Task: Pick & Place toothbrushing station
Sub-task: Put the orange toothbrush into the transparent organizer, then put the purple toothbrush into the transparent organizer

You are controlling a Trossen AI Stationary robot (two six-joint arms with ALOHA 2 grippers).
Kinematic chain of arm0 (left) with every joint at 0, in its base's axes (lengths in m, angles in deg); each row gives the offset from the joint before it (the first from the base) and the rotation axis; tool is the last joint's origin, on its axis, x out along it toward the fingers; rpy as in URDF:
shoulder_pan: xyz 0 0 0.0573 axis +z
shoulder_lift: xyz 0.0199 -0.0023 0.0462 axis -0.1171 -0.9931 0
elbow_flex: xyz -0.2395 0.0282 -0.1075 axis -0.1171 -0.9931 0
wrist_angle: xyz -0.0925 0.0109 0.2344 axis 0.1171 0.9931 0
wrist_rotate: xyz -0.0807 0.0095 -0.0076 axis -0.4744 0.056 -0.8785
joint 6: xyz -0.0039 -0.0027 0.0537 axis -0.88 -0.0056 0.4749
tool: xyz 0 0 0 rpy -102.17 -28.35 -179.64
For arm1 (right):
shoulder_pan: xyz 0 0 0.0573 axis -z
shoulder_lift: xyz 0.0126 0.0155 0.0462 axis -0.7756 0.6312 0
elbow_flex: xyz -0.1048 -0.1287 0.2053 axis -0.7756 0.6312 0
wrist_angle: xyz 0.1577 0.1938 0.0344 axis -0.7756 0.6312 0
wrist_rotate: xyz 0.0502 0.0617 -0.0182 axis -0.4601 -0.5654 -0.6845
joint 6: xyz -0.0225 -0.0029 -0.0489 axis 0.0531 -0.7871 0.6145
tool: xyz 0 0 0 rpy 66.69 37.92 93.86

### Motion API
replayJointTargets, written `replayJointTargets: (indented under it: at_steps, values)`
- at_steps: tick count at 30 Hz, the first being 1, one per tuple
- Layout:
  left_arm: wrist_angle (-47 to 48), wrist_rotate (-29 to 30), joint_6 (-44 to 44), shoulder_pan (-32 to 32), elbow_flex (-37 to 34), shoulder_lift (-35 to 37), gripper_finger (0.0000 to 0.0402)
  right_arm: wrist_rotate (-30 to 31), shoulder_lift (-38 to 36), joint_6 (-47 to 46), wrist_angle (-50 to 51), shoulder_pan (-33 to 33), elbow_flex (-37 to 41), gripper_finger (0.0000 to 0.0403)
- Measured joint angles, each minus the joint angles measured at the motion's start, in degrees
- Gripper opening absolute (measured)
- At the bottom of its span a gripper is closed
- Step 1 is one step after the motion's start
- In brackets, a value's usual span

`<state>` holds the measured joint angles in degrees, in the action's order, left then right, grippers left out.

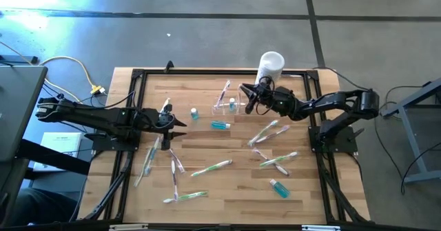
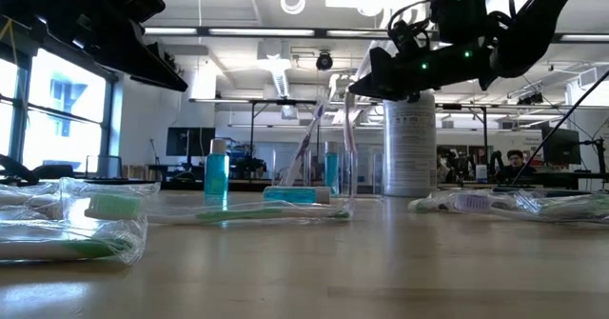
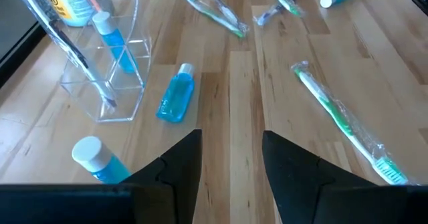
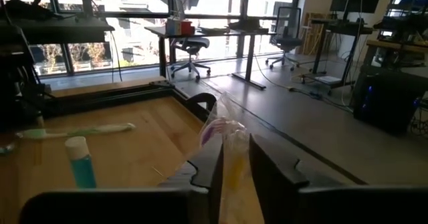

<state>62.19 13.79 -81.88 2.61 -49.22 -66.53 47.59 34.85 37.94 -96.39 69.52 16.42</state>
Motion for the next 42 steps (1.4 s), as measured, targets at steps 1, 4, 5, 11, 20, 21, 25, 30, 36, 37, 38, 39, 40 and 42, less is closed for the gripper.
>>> replayJointTargets:
  at_steps: [1,4,5,11,20,21,25,30,36,37,38,39,40,42]
  values:
    - [0.0,0.0,0.02,0.0,0.0,0.0,0.0152,0.0,0.0,0.0,0.03,0.0,0.0,0.0084]
    - [0.0,0.0,0.02,0.0,0.0,0.0,0.0152,0.0,-0.02,0.02,0.03,-0.04,0.0,0.0121]
    - [0.0,0.0,0.02,0.0,0.0,0.0,0.0152,0.02,-0.02,0.04,0.03,-0.18,0.0,0.0133]
    - [0.32,-0.12,0.13,0.0,0.0,0.0,0.0152,4.86,-2.78,1.63,0.17,-1.21,0.0,0.0192]
    - [3.91,-0.94,-3.55,-0.02,0.0,-0.59,0.0152,6.71,-17.08,0.71,22.25,-5.77,0.0,0.0217]
    - [4.39,-0.93,-4.04,-0.02,0.0,-0.83,0.0152,5.83,-19.14,0.41,26.93,-6.28,0.0,0.0217]
    - [4.84,-0.85,-4.33,0.0,0.0,-2.4,0.0152,0.6,-27.37,-4.34,46.48,-7.95,0.0,0.0217]
    - [4.7,-0.81,-4.34,-0.01,0.0,-4.52,0.0152,-7.13,-34.7,-14.29,68.54,-9.63,0.0,0.0217]
    - [0.39,-0.79,-3.53,0.0,0.0,-7.15,0.0152,-7.49,-36.5,-16.94,84.15,-11.21,0.0,0.0217]
    - [-0.78,-0.79,-3.04,-0.01,0.0,-7.62,0.0152,-7.55,-36.41,-17.67,85.66,-11.17,0.02,0.0217]
    - [-1.62,-0.79,-2.54,0.0,0.0,-8.09,0.0152,-7.7,-36.06,-17.86,86.65,-11.2,0.02,0.0217]
    - [-2.22,-0.77,-2.34,-0.01,0.0,-8.48,0.0152,-7.97,-35.48,-17.97,87.02,-11.32,0.03,0.0217]
    - [-2.75,-0.76,-2.18,0.0,0.0,-8.82,0.0152,-8.34,-34.95,-17.97,86.97,-11.54,0.12,0.0217]
    - [-3.85,-0.76,-2.17,-0.01,0.0,-9.58,0.0152,-10.0,-34.11,-17.69,86.6,-11.98,0.26,0.0217]
